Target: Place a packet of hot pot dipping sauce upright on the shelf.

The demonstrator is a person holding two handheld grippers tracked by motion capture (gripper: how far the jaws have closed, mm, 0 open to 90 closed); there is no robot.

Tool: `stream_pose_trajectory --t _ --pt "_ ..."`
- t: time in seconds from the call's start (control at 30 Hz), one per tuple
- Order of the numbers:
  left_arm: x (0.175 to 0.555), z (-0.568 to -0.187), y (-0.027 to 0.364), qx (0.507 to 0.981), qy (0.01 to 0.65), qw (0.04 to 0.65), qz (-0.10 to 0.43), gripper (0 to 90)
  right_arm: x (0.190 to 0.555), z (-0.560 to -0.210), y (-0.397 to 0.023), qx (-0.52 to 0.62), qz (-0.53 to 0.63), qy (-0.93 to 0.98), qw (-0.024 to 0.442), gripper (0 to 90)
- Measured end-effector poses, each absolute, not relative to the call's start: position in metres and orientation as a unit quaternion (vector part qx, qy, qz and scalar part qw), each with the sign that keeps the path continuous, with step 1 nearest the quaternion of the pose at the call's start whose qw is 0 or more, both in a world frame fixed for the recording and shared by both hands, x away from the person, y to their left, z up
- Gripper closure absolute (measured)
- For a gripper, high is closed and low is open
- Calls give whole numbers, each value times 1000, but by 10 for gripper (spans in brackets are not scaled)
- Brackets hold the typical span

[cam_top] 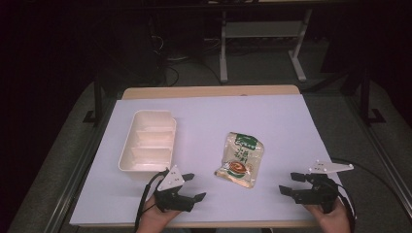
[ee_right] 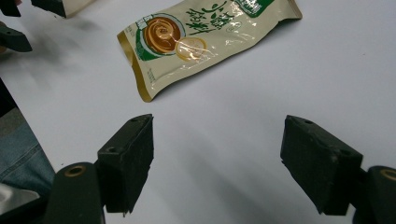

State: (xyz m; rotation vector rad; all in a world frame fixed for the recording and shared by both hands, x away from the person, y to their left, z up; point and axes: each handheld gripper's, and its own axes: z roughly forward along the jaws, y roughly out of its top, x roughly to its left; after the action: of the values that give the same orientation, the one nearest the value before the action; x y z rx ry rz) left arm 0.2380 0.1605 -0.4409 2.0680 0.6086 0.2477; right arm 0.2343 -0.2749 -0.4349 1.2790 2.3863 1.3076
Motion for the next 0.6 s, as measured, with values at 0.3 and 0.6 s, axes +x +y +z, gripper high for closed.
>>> stream_pose_trajectory --t 0.3,0.6 --pt "240 -440 158 843 246 468 100 273 234 -434 -277 425 438 789 68 249" --pt "246 -429 147 844 234 472 106 370 232 -433 -274 416 444 791 71 244"
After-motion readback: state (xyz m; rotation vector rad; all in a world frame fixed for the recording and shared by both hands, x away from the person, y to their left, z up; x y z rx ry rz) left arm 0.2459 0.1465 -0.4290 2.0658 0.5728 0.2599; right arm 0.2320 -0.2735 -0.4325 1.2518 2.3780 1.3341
